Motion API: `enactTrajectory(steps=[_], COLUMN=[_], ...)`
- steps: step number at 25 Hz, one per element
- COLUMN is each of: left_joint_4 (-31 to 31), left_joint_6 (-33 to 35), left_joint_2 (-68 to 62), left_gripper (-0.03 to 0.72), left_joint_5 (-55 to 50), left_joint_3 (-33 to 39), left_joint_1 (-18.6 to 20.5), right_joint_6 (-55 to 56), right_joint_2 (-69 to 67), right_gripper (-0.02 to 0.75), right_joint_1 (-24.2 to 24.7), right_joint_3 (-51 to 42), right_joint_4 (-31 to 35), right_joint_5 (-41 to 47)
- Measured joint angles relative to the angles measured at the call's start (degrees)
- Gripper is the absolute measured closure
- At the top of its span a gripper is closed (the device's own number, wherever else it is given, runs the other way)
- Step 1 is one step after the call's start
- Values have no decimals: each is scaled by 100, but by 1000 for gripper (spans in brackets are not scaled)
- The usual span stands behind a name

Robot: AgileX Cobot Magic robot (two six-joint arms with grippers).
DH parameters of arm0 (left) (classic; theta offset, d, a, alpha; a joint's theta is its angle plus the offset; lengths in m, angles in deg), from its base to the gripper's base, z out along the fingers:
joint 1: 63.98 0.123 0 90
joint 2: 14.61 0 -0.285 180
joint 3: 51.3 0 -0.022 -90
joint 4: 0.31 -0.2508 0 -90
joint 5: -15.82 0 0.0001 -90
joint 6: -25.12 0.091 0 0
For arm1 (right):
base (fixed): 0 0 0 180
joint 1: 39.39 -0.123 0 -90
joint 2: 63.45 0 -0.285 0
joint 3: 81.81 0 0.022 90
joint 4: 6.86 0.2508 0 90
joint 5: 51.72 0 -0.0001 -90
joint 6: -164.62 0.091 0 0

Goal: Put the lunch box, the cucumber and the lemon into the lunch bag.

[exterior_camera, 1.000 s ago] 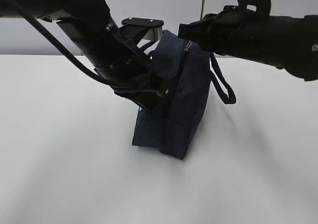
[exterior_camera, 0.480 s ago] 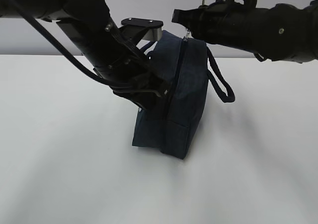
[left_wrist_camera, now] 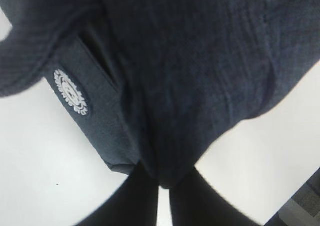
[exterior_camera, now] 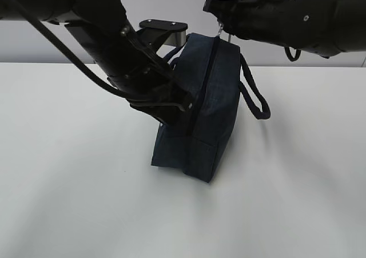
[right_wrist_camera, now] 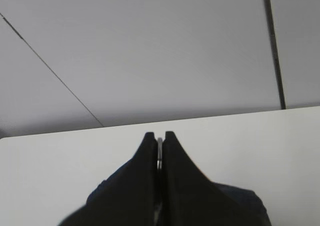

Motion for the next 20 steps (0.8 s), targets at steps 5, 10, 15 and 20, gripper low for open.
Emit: enactTrajectory(steps=[5,10,15,20], left_joint_4=[-12,-12,-25,-25], left_joint_6=[4,4,4,13], left_joint_2=[0,0,0,-14], left_gripper=[691,691,691,691], left_joint_5=[8,8,8,-3], left_joint_3=[0,0,0,0], left_joint_1=[0,0,0,0], right_joint_6=[0,0,0,0], right_joint_2=[-440,-913,-1285,-1462], right_gripper=[738,738,738,738], right_joint_1=[46,182,355,459], right_joint_3=[605,1209,1689,1962], right_joint_4=[76,111,158,158], right_joint_5=[202,560,952,1371])
